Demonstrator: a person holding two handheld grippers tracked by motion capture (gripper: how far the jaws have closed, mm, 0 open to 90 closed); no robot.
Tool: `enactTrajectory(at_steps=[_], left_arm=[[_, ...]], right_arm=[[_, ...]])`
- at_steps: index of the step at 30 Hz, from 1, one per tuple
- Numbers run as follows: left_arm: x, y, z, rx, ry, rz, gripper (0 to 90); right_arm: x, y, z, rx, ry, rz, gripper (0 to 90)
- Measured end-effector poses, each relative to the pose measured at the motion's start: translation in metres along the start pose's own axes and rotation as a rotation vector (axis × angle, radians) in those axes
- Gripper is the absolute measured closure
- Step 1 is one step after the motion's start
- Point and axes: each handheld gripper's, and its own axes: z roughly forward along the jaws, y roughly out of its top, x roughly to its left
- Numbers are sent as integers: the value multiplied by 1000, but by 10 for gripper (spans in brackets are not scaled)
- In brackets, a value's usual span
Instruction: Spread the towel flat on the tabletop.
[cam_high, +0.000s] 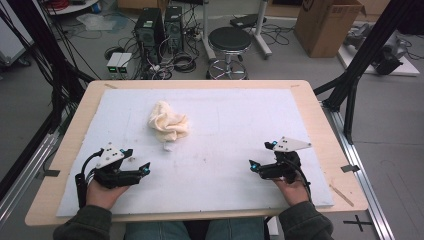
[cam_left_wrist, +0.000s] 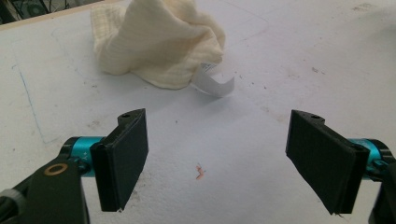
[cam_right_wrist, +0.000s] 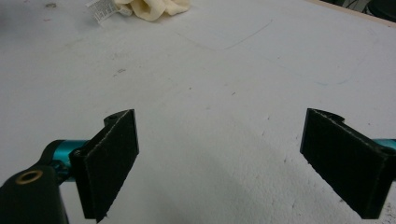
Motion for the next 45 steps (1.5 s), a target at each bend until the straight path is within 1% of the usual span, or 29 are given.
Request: enactTrajectory(at_steps=[2, 7, 13, 15, 16, 27, 32, 34, 35, 39, 41, 42, 43, 45], left_arm=[[0, 1, 1, 4, -1, 5, 216], [-1, 0, 1, 10, -3, 5, 216], [0, 1, 1, 6, -9, 5, 217], [0, 1, 1, 3, -11, -2, 217], [0, 1, 1, 3, -13, -3, 217], [-3, 2, 0, 2, -34, -4, 217], [-4, 3, 0, 3, -40, -1, 217], [-3, 3, 0, 5, -34, 2, 217], [-3, 3, 1, 1, -36, -5, 217], [-1, 5, 0, -5, -39, -10, 217], [1, 8, 0, -10, -41, -25, 219], [1, 8, 0, -10, -41, -25, 230], [4, 10, 1, -10, -56, -39, 244], [6, 15, 1, -9, -49, -32, 252]], right_arm=[[0, 0, 0, 7, 1, 5, 106], [-1, -1, 0, 1, 7, 6, 107], [0, -1, 0, -2, 6, 7, 107], [-1, -1, -1, -2, 6, 5, 107], [0, -1, -2, 0, 8, 13, 107], [1, -1, -4, -14, 3, -5, 107], [0, -1, -5, -16, 7, -3, 106], [0, -1, -6, -13, 8, 3, 106], [0, -1, -6, -15, 8, 3, 107], [-1, -2, -8, -26, 6, 3, 107], [-1, -2, -9, -31, 9, 12, 107], [-1, -2, -10, -37, 9, 19, 107], [-3, -2, -10, -43, 7, 15, 107], [-4, -1, -9, -42, 11, 16, 106]])
